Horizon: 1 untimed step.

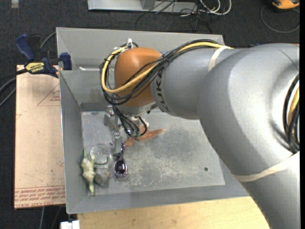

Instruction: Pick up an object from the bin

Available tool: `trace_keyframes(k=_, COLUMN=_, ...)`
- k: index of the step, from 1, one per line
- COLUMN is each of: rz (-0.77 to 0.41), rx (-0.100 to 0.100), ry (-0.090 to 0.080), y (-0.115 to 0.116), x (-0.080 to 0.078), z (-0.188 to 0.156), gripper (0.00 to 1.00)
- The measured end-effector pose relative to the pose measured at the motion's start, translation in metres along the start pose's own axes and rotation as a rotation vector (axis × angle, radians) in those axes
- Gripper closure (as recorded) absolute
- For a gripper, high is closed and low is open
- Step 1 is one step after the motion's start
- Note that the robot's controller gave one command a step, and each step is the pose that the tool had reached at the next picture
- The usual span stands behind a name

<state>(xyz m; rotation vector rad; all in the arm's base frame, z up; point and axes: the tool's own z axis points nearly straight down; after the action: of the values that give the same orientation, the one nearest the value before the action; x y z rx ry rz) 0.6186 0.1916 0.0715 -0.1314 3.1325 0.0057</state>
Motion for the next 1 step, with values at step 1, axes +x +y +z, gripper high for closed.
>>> trace_keyframes(k=1, rz=-0.096, rx=0.000, ry=0.008, y=-0.0364, x=0.0079, z=-0.0099, gripper=0.00)
